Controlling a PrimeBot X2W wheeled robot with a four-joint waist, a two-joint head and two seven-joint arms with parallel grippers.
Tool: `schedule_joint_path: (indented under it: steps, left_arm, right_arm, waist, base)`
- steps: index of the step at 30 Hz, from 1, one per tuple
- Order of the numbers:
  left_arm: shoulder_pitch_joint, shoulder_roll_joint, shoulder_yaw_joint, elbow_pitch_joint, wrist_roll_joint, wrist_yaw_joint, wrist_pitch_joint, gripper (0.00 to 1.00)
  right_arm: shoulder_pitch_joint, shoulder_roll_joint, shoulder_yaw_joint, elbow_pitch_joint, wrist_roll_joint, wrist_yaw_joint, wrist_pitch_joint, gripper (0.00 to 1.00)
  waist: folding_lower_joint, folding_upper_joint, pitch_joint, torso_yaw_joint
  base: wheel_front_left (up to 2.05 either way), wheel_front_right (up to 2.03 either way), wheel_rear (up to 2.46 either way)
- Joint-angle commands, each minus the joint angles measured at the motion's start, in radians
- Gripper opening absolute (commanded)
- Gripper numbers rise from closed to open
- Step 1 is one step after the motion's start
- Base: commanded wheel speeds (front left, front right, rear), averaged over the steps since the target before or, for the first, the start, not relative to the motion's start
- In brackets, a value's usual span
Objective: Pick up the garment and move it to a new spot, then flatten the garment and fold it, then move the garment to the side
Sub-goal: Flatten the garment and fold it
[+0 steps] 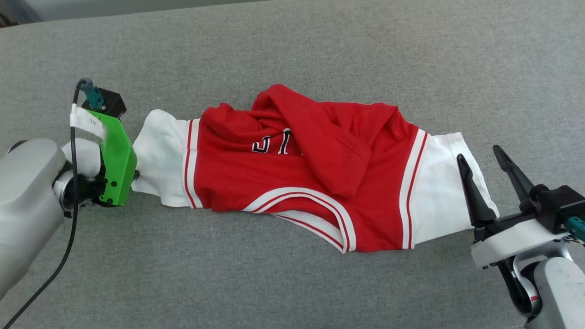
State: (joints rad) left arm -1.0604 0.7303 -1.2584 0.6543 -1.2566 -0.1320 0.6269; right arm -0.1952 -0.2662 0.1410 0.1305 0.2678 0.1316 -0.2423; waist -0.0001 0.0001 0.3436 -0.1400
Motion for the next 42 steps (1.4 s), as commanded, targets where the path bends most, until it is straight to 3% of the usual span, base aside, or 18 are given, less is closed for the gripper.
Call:
schedule_joint_path:
  steps: [1,6,12,18,24,27,32,42]
  left_arm:
    - [0.056,-0.015,-0.022,-0.005,0.025,0.001,-0.018,0.00]
    - [0.055,0.039,-0.022,-0.079,0.070,0.001,-0.157,0.00]
    - [0.058,0.113,-0.006,-0.162,0.076,0.001,-0.307,0.00]
    - [0.072,0.169,0.003,-0.231,0.081,0.002,-0.358,0.00]
    - [0.089,0.182,0.001,-0.302,0.093,0.021,-0.370,0.00]
    - [0.091,0.182,0.000,-0.322,0.098,0.030,-0.373,0.00]
    - [0.087,0.180,0.001,-0.350,0.105,0.046,-0.373,0.00]
    - [0.055,0.173,0.008,-0.368,0.118,0.050,-0.370,0.00]
  right_arm:
    - [-0.024,-0.013,-0.006,-0.001,-0.008,-0.001,-0.005,1.00]
    - [-0.061,-0.078,0.002,-0.026,-0.021,-0.001,0.022,1.00]
    - [-0.127,-0.228,0.039,-0.092,0.008,-0.001,0.136,1.00]
    - [-0.209,-0.404,0.171,-0.130,0.182,-0.001,0.390,1.00]
    - [-0.248,-0.551,0.326,-0.129,0.436,-0.001,0.741,1.00]
    - [-0.257,-0.575,0.369,-0.109,0.508,-0.001,0.857,1.00]
    - [-0.284,-0.553,0.446,-0.040,0.563,-0.001,0.979,1.00]
    - [-0.369,-0.480,0.585,0.167,0.518,-0.001,0.964,1.00]
  waist:
    - [0.0001,-0.0001,-0.018,0.007]
    - [0.0001,-0.0001,-0.065,0.003]
    - [0.0001,-0.0001,-0.111,0.016]
    - [0.0001,-0.0001,-0.132,0.025]
    - [0.0001,-0.0001,-0.131,0.053]
    - [0.0001,-0.0001,-0.124,0.064]
    - [0.0001,-0.0001,-0.103,0.079]
    - [0.0001,-0.0001,-0.047,0.107]
  base:
    - [0.00,0.00,0.00]
    - [0.00,0.00,0.00]
    - [0.00,0.00,0.00]
    - [0.00,0.00,0.00]
    - [0.00,0.00,0.00]
    - [0.00,0.00,0.00]
    - [0.00,0.00,0.00]
    - [0.00,0.00,0.00]
